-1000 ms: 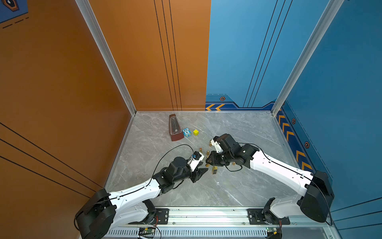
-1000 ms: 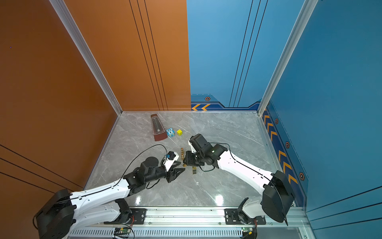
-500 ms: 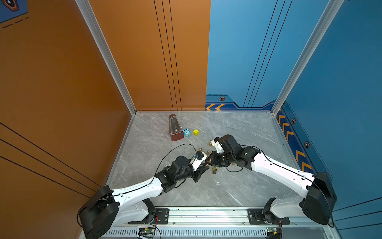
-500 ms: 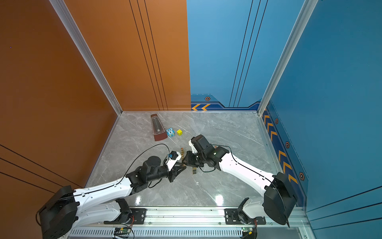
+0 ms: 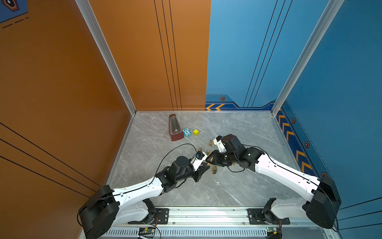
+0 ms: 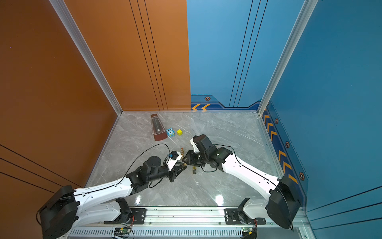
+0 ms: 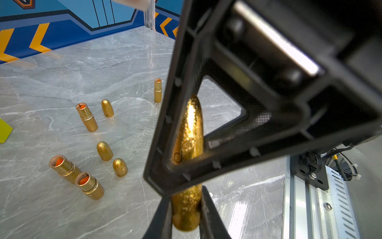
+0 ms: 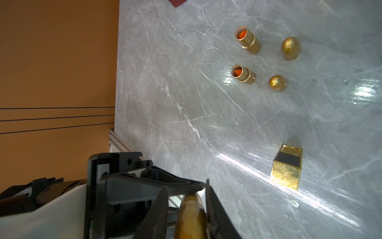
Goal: Open the lipstick cap
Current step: Open the cover of the lipstick.
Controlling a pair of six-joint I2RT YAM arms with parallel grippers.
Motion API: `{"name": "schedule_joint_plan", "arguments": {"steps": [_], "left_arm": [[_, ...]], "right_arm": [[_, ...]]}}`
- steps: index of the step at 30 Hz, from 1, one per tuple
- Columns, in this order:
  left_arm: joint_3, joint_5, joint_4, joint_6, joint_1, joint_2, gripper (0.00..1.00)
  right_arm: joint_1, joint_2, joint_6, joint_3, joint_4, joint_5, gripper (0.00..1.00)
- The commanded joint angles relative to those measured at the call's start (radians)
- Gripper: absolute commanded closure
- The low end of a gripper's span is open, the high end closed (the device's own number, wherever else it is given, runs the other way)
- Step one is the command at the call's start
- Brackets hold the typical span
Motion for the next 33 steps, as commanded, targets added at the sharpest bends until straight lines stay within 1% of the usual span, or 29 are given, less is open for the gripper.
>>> {"name": "schedule_joint_plan", "arguments": {"steps": [1, 3, 5, 12, 14, 19, 24, 33], "left_arm": [[0.016, -0.016, -0.005, 0.007, -0.011, 0.005, 1.00], [0.019, -0.011, -0.004, 0.009, -0.013, 0.007, 1.00], [0.025, -0.009, -0.004, 0.010, -0.014, 0.009, 1.00], [0.027, -0.017, -0.004, 0.005, -0.016, 0.012, 1.00], [0.026, -0.022, -0.004, 0.002, -0.015, 0.012, 1.00], [0.026, -0.033, -0.005, -0.003, -0.015, 0.009, 1.00], [0.029, -0.038, -0.006, -0.011, -0.015, 0.007, 1.00], [0.033, -0.050, -0.006, -0.013, -0.015, 0.009, 1.00]], "right_arm": [[-0.006, -0.041, -0.055, 0.019, -0.037, 0.071, 0.60], [-0.013, -0.045, -0.067, 0.016, -0.041, 0.075, 0.56], [-0.016, -0.040, -0.076, 0.014, -0.041, 0.068, 0.55], [-0.019, -0.020, -0.103, 0.013, -0.041, 0.059, 0.71], [-0.019, -0.021, -0.104, 0.010, -0.041, 0.061, 0.74], [-0.019, -0.022, -0.118, 0.007, -0.041, 0.045, 0.75], [-0.012, -0.012, -0.121, 0.000, -0.041, 0.040, 0.73], [-0.009, -0.007, -0.126, 0.007, -0.040, 0.039, 0.81]]}}
